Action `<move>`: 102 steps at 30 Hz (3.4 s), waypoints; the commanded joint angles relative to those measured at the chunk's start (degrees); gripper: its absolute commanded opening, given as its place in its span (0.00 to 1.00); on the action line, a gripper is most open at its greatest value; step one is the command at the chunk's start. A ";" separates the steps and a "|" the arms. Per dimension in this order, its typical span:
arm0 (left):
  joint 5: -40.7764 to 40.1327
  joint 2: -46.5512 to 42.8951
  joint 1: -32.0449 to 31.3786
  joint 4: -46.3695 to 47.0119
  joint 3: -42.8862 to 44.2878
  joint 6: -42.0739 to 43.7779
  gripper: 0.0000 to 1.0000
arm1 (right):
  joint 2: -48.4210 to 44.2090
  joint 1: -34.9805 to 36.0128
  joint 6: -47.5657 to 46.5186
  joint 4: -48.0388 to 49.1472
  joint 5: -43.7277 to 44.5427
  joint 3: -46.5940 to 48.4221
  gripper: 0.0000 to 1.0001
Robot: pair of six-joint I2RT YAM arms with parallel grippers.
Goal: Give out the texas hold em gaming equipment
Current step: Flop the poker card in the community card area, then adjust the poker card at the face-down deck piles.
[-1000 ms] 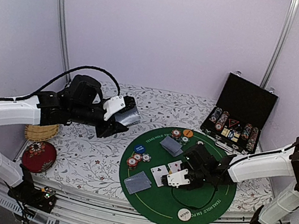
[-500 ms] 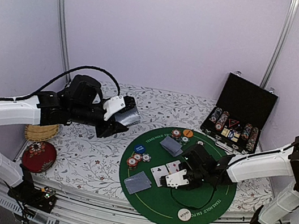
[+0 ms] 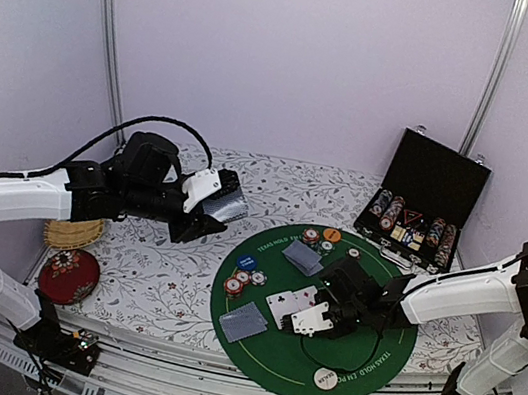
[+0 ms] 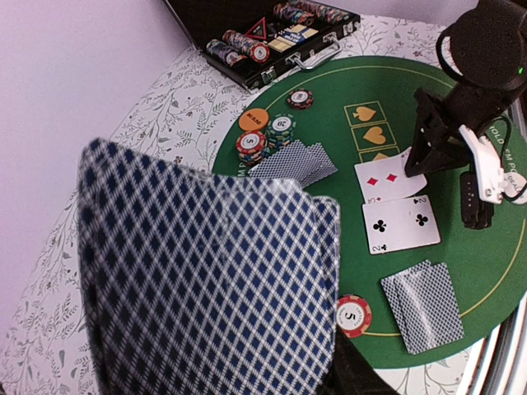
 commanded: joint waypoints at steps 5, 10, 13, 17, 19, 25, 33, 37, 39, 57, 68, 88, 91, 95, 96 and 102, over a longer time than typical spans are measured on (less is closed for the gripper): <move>0.27 -0.61 0.04 1.13 -0.34 0.59 0.45 | -0.09 1.14 1.41 -4.63 -0.32 -0.65 0.21; 0.24 -0.70 0.06 1.11 -0.34 0.73 0.45 | -1.63 3.52 4.35 -8.49 -0.58 -0.65 0.26; 0.35 -0.62 0.03 1.13 -0.38 0.71 0.45 | -3.40 4.66 5.79 -11.33 0.38 -0.55 0.29; 0.37 -0.60 0.01 1.14 -0.38 0.69 0.45 | -8.35 4.95 8.04 -12.95 0.22 0.88 0.41; 0.46 -0.58 0.02 1.15 -0.34 0.69 0.45 | -11.93 4.93 10.92 -10.63 -1.50 2.57 0.53; 0.59 -0.47 0.05 1.13 -0.29 0.62 0.45 | -21.54 -2.99 35.72 7.35 -10.57 10.37 0.99; 0.83 -0.61 0.03 1.09 -0.20 0.60 0.45 | -11.65 -11.84 68.81 11.75 -40.96 27.39 0.99; 0.86 -0.75 0.02 1.01 -0.12 0.59 0.45 | -2.84 -11.76 73.33 8.67 -43.71 36.15 0.99; 0.90 -0.87 0.06 1.00 -0.12 0.59 0.45 | 1.20 -11.66 73.64 8.11 -44.34 38.95 0.99; 0.53 -0.87 0.07 1.05 -0.29 0.66 0.45 | 17.15 -6.94 65.85 1.09 -37.92 50.81 0.88; 0.43 -0.97 0.06 1.21 -0.36 0.73 0.45 | 11.54 -6.99 62.16 -3.64 -31.18 48.72 0.55; 0.50 -0.88 0.01 1.22 -0.38 0.51 0.45 | 6.85 -6.97 60.60 -14.40 -29.36 51.56 0.03; 0.52 -0.79 0.02 1.23 -0.37 0.54 0.45 | 5.85 -7.00 59.97 -15.01 -29.36 51.64 0.04; 0.57 -0.70 0.07 1.21 -0.29 0.51 0.45 | 5.11 -7.02 59.42 -15.28 -29.75 51.58 0.06; 0.59 -0.70 0.06 1.28 -0.29 0.55 0.45 | 5.13 -6.98 59.33 -15.20 -30.19 51.61 0.07; 0.59 -0.63 0.07 1.29 -0.29 0.48 0.45 | 6.90 -7.00 60.74 -11.90 -35.97 50.31 0.06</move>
